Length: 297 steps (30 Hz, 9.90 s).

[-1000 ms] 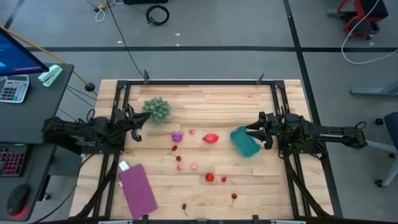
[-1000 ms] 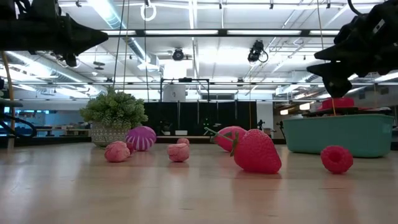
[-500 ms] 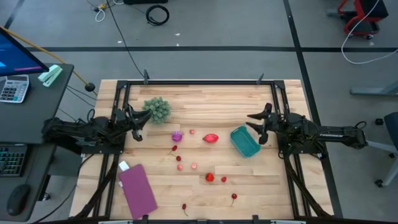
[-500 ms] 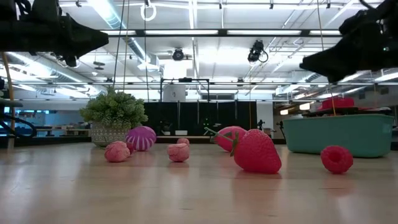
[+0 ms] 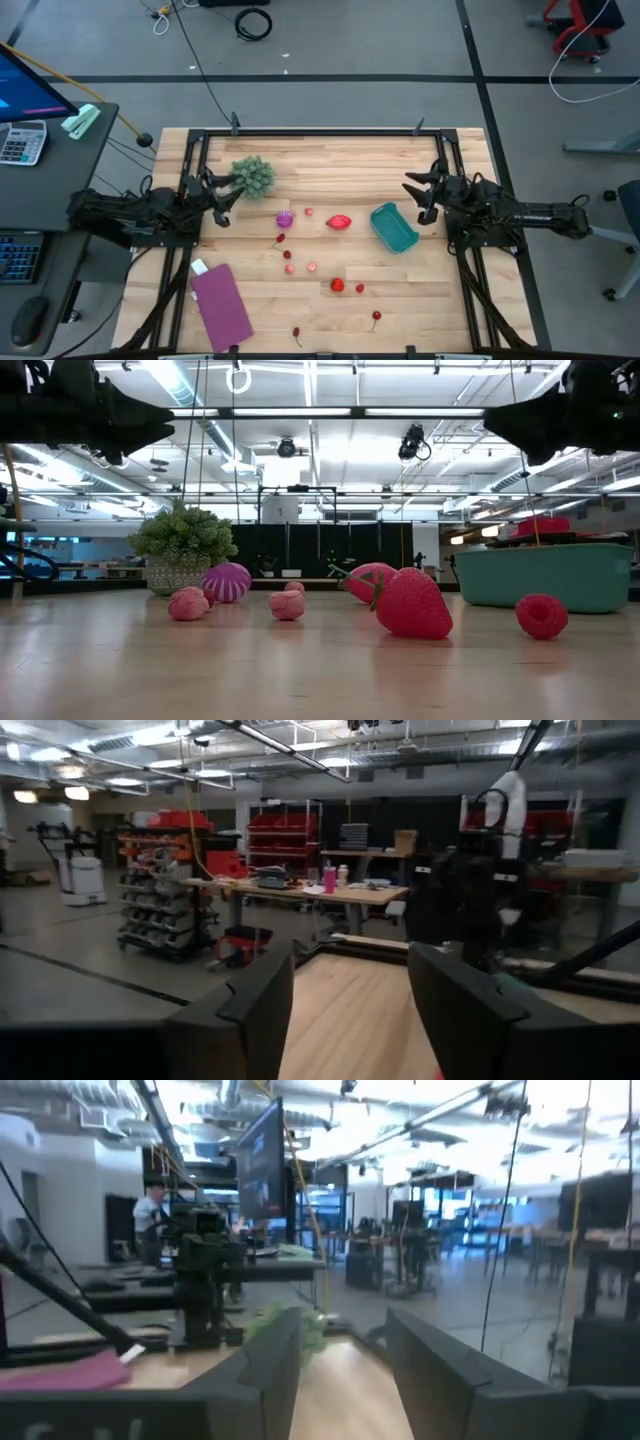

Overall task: Pick and placing Produce into tupperware
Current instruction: Put the dragonfruit in the basket, then put the apricot in the basket, then put the cherry in the basket

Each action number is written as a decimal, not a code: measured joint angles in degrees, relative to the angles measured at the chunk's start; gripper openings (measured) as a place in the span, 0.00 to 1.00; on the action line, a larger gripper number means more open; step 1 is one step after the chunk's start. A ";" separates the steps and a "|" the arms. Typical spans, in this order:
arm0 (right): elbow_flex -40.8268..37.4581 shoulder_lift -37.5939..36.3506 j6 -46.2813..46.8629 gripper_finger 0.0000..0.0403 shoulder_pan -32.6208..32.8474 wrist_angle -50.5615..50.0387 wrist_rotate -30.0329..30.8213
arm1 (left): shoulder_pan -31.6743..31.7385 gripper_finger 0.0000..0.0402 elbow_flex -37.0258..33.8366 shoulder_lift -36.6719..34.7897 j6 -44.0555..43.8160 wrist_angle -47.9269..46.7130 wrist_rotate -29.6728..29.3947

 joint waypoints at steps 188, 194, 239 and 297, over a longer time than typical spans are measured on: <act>68.19 111.43 -0.97 0.54 -1.11 -19.18 -13.25 | -0.02 0.32 31.08 29.64 -7.36 -28.14 -10.49; 68.17 111.13 1.62 0.32 -1.16 -19.87 -12.73 | -0.02 0.30 31.08 29.66 -10.44 -30.34 -10.48; 35.17 61.59 41.67 0.38 14.75 -61.09 -4.73 | -0.02 0.27 31.08 29.64 -13.29 -34.43 -10.50; 55.15 94.85 34.70 0.46 50.00 -34.20 -3.23 | 0.00 0.27 31.06 29.69 -13.31 -37.93 -10.47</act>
